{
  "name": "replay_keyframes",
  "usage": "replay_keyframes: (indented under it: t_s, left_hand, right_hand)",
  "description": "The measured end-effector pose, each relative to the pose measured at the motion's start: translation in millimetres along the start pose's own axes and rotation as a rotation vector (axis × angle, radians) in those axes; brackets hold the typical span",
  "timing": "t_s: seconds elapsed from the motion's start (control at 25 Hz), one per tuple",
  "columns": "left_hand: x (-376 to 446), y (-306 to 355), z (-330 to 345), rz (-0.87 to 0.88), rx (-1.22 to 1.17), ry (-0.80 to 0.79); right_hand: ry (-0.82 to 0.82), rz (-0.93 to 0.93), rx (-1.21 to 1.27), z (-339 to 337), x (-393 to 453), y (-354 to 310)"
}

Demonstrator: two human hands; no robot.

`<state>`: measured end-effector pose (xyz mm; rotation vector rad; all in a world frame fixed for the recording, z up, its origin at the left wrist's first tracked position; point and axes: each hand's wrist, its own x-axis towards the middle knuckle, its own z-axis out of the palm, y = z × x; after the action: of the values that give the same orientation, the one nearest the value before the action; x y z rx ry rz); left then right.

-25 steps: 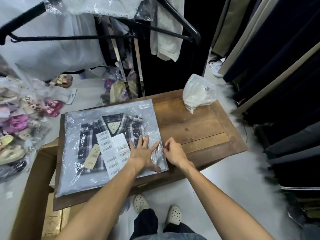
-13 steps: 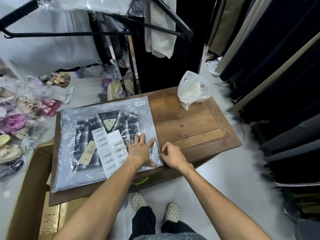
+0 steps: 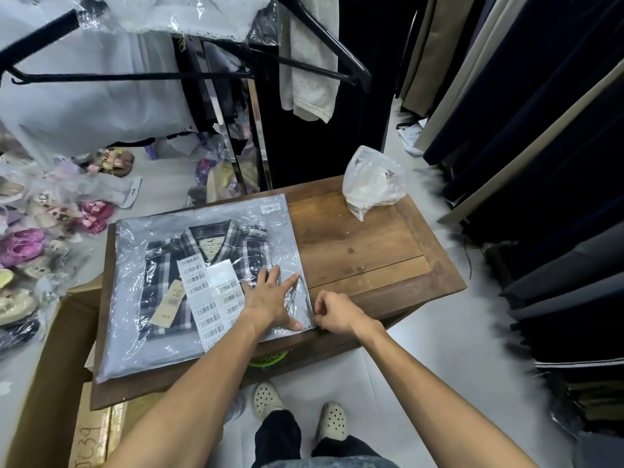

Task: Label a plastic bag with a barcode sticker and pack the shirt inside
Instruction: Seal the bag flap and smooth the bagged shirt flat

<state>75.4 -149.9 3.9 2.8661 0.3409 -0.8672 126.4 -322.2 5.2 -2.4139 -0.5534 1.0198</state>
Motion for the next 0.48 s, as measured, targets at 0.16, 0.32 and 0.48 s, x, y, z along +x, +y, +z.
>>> replay_keyframes:
  t_s: [0.16,0.32,0.48]
  left_hand:
    - [-2,-19,-6,0.078,-0.192,0.011]
    - [-19,-73,-14,0.047,-0.575,0.470]
    - [-32,-137,0,-0.427,-0.500,0.674]
  right_hand:
    - [-0.050,0.061,-0.021,-11,19,-13]
    - [0.116,-0.002,0.012,-11,45,-37]
    - [0.222,-0.228,-0.091,2,61,-70]
